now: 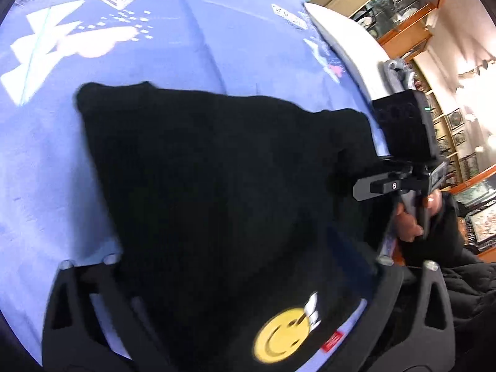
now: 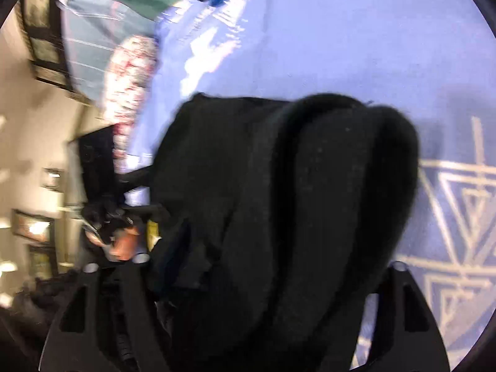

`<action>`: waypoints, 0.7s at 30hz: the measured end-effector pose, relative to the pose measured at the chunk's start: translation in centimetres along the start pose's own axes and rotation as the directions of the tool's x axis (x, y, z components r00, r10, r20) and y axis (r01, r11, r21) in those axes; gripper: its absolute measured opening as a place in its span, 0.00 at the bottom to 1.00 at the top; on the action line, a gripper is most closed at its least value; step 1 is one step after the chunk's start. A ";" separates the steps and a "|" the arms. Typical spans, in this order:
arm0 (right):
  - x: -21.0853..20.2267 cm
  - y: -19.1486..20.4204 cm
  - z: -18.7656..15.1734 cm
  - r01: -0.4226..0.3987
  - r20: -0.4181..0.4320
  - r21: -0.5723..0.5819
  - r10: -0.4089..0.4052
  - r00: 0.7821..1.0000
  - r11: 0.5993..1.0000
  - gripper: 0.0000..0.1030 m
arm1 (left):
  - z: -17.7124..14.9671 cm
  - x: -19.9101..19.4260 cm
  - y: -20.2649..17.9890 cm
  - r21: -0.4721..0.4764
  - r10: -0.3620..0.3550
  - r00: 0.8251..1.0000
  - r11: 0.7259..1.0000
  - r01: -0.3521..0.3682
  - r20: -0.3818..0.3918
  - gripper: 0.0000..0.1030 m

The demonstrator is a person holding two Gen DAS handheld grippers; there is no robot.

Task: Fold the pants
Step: 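Lift the folded pants with both tools and carry them onto the clothes stack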

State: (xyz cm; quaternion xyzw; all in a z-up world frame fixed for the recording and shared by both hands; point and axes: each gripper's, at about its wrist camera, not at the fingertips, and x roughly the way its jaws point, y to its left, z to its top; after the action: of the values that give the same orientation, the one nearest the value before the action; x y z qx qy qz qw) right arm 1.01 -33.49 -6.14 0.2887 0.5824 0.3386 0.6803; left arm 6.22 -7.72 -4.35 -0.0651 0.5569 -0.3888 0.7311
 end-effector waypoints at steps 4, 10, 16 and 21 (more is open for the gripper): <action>-0.1 0.1 -0.1 -0.039 0.037 0.003 0.038 0.999 0.999 0.66 | 0.0 0.0 -1.0 0.010 0.011 1.000 1.000 -0.011 -0.005 0.92; -2.6 4.0 -1.3 -0.039 0.133 -0.108 0.053 0.990 0.993 0.39 | 0.1 -4.0 -2.3 0.016 -0.013 0.994 1.000 0.012 0.111 0.56; -3.9 6.8 0.8 -0.066 0.171 -0.150 0.092 0.981 0.986 0.36 | 1.7 -7.1 -2.3 0.031 -0.009 0.975 1.000 0.002 0.221 0.56; -6.3 8.7 7.1 -0.072 0.232 -0.172 0.112 0.966 0.982 0.36 | 8.4 -10.8 -2.7 0.076 0.044 0.948 0.995 -0.072 0.315 0.56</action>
State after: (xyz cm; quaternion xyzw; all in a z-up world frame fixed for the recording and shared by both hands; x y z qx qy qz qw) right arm 6.32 -33.28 5.55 0.2982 0.4522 0.3787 0.7504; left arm 11.29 -5.48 8.41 -0.0778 0.4182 -0.3756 0.8234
